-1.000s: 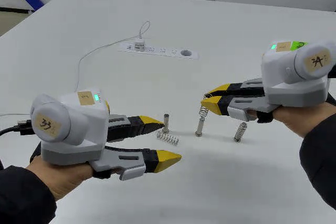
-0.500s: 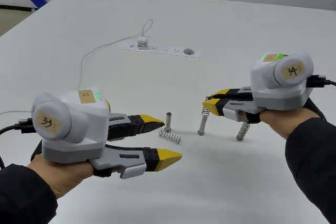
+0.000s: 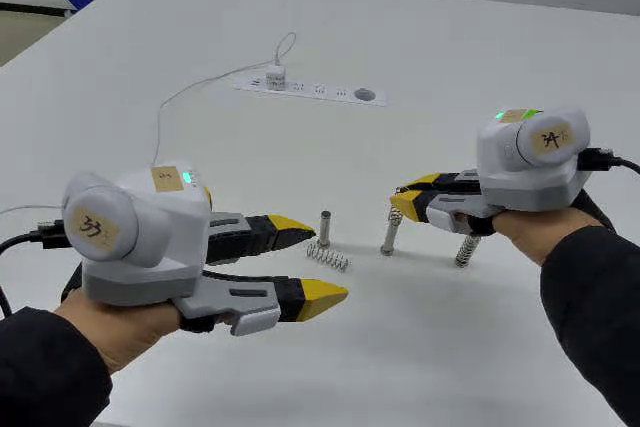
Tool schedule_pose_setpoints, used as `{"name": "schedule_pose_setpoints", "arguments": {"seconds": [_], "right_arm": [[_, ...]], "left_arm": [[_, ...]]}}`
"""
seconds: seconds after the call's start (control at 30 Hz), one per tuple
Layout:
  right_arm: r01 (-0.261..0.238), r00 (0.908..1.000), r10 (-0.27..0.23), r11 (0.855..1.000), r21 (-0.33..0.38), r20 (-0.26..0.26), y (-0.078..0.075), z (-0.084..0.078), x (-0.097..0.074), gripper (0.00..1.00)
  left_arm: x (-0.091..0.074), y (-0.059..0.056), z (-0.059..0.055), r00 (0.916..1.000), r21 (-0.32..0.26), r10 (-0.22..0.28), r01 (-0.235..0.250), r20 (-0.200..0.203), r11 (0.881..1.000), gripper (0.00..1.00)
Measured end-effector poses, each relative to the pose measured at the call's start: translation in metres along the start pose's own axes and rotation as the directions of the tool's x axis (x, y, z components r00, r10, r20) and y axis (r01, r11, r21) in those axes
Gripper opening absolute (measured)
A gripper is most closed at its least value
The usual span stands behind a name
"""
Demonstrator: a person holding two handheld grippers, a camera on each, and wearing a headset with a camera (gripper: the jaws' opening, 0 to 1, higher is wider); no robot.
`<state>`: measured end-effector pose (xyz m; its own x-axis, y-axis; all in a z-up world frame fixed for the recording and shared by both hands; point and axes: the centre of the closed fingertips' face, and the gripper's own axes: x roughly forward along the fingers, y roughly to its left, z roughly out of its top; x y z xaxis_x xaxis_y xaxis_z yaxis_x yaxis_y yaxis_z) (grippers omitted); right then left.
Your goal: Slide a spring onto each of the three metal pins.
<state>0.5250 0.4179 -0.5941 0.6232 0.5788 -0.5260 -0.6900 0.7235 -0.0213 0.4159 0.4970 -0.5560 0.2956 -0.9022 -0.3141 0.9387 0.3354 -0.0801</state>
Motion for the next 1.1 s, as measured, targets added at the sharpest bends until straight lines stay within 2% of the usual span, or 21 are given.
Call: {"name": "schedule_pose_setpoints", "arguments": {"seconds": [0.2, 0.57, 0.93, 1.1], "right_arm": [[0.001, 1.0000, -0.001, 1.000, 0.016, -0.008, 0.000, -0.008, 0.006, 0.11], [0.005, 0.9984, -0.003, 0.999, 0.037, -0.056, -0.002, -0.028, 0.020, 0.12], [0.011, 0.9932, -0.007, 0.999, 0.036, -0.116, 0.000, -0.045, 0.026, 0.12], [0.011, 0.9924, -0.006, 0.999, 0.037, -0.123, -0.001, -0.047, 0.025, 0.12]], "left_arm": [[0.000, 0.000, 0.000, 1.0000, -0.002, 0.000, 0.000, -0.002, 1.000, 0.43], [-0.001, 0.001, 0.000, 1.0000, -0.004, 0.004, -0.004, 0.001, 1.000, 0.43], [-0.001, 0.002, 0.000, 1.0000, -0.007, 0.006, -0.006, 0.002, 1.000, 0.43], [-0.002, 0.002, -0.001, 1.0000, -0.008, 0.007, -0.007, 0.001, 1.000, 0.43]]}}
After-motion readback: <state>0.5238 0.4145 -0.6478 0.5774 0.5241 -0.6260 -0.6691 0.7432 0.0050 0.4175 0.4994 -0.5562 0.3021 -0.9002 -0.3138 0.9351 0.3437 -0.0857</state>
